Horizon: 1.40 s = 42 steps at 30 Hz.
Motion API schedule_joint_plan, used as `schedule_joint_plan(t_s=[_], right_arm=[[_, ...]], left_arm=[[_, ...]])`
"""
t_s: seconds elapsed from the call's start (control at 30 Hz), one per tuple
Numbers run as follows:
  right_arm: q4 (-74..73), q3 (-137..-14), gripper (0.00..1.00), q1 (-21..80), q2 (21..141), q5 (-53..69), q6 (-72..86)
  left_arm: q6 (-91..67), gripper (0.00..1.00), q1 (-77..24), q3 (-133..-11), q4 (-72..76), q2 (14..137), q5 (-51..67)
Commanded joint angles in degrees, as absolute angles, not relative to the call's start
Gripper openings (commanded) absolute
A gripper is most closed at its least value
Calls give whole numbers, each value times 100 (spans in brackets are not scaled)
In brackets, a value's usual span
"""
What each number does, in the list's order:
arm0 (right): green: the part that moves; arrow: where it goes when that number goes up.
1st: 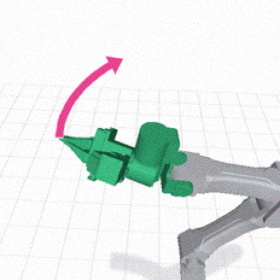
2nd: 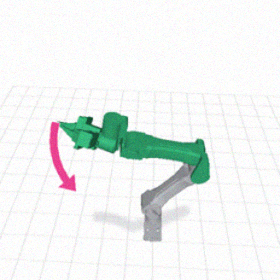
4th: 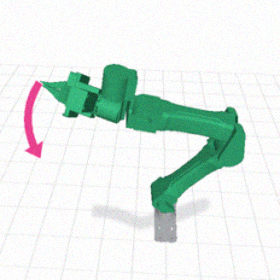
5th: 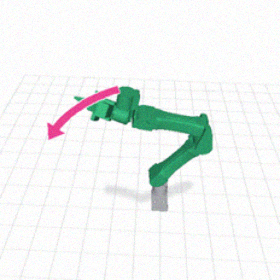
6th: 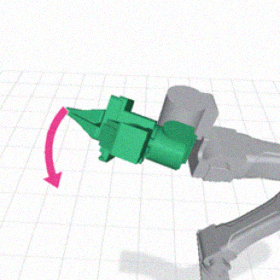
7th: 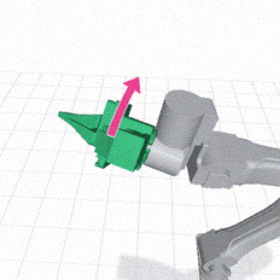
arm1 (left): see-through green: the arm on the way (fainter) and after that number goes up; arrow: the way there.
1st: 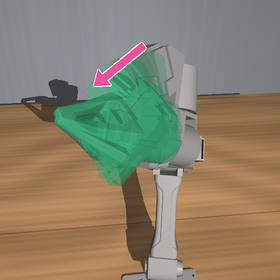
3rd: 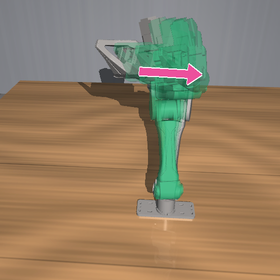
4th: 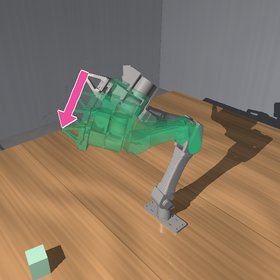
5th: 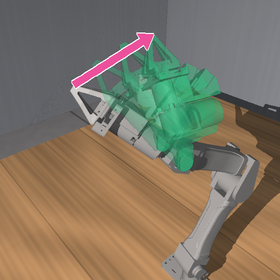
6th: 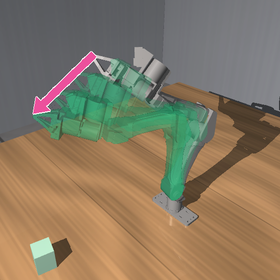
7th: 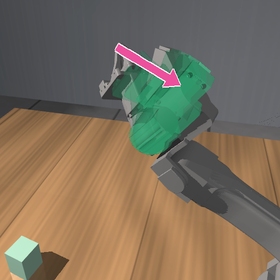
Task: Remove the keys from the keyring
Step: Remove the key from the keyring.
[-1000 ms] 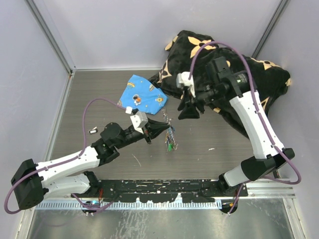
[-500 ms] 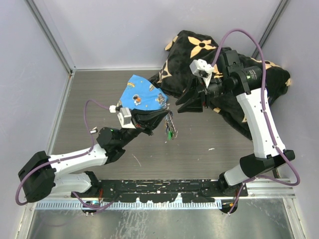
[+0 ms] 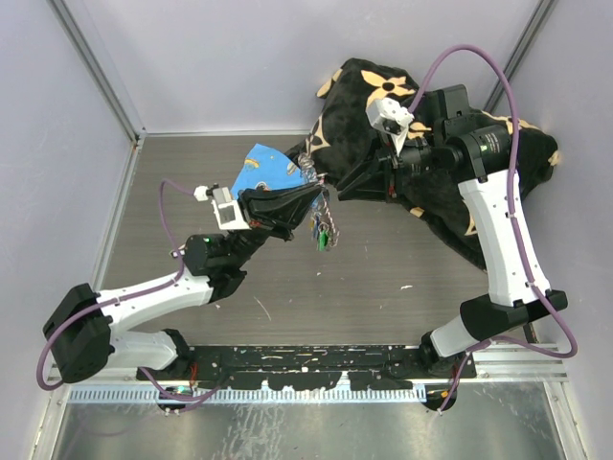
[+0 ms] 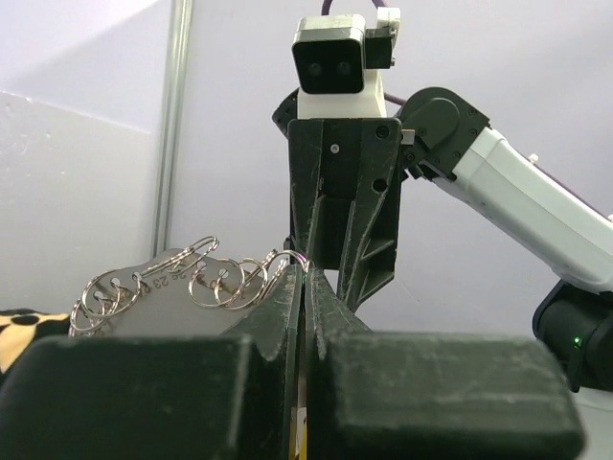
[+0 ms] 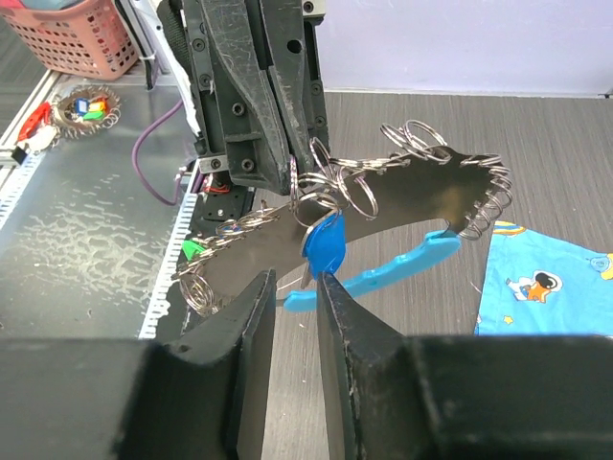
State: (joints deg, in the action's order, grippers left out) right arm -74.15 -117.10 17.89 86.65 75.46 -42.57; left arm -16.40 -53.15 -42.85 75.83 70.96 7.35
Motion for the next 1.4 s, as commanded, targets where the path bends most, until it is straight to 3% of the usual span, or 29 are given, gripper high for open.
schedule_joint_plan(t_s=[0.0, 0.37, 0.63, 1.37], right_arm=[[-6857, -11895, 29, 1780, 8627, 7678, -3703], [-6308, -11587, 40, 1931, 8596, 7383, -3140], [-6434, -11768, 40, 1976, 8595, 7610, -3180], [-6115, -11786, 18, 2250, 8670, 7339, -2814]], left_arm=[[-1795, 0, -5282, -4659, 8191, 7131, 761], [-1875, 0, -5283, -4743, 8191, 7207, 780], [-1864, 0, -5282, -4670, 8191, 7207, 722], [-1883, 0, -5282, -4610, 8191, 7212, 679]])
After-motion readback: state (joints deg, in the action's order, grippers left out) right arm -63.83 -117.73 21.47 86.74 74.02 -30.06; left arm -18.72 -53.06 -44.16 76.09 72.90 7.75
